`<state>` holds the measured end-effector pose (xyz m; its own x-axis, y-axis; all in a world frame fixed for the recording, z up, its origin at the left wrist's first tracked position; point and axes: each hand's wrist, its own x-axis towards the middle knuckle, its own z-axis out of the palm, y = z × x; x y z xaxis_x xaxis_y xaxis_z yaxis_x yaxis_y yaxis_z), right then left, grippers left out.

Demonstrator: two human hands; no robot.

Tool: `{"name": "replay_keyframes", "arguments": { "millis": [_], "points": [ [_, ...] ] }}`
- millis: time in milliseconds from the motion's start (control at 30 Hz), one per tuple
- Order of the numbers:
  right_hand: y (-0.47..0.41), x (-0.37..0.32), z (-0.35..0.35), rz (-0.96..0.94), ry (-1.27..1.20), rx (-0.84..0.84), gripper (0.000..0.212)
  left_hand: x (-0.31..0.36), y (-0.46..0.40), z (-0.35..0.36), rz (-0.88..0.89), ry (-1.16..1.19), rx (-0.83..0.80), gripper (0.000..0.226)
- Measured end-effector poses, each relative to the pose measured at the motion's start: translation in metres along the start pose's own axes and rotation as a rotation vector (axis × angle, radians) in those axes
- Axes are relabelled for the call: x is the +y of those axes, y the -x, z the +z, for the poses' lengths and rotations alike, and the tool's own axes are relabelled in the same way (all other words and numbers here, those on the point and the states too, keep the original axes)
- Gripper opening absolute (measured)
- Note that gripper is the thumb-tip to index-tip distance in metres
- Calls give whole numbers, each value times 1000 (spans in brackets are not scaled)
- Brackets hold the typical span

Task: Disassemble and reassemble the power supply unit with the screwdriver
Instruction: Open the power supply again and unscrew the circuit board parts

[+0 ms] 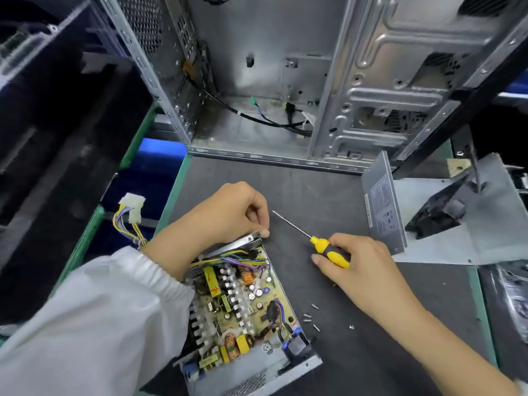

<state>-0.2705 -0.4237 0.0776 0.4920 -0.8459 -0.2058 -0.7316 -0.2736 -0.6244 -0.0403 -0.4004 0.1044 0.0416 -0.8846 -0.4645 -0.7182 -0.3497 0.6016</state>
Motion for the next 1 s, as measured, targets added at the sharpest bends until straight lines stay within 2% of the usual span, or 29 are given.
{"name": "replay_keyframes", "arguments": {
  "millis": [67, 167, 267, 333, 367, 433, 500, 567, 700, 767, 867, 1000],
  "points": [
    [-5, -1, 3, 28, 86, -34, 39, 3, 1, -3, -3, -32, -57, 2],
    [-9, -3, 6, 48, 103, -34, 40, 5, 10, -9, -22, -55, -47, 21],
    [-4, -1, 9, -8, 35, 47, 33, 4, 37, -14, 67, -30, 134, 47],
    [-1, -6, 10, -55, -203, 83, 24, -1, 62, -15, 202, -20, 171, 49],
    [-1, -12, 12, -82, -378, 43, 17, -5, 72, -15, 230, -35, 147, 47],
    [-2, -26, 16, -168, -637, -138, 6, -14, 83, -13, 213, -33, 81, 42],
    [-5, -35, 24, -240, -717, -285, 13, -17, 86, -9, 188, 28, 29, 41],
    [-9, -37, 31, -231, -725, -337, 15, -17, 86, -7, 167, 4, -21, 51],
    [-11, -27, 37, -202, -640, -281, 15, -20, 82, -6, 84, -267, -87, 65],
    [-9, -24, 40, -203, -581, -241, 16, -20, 80, -7, 51, -288, -107, 69],
    [-7, -24, 48, -232, -474, -158, 11, -17, 77, -8, 6, -258, -115, 64],
    [-6, -23, 54, -347, -334, -60, 10, -16, 75, -8, -56, -255, -121, 64]
  ]
}}
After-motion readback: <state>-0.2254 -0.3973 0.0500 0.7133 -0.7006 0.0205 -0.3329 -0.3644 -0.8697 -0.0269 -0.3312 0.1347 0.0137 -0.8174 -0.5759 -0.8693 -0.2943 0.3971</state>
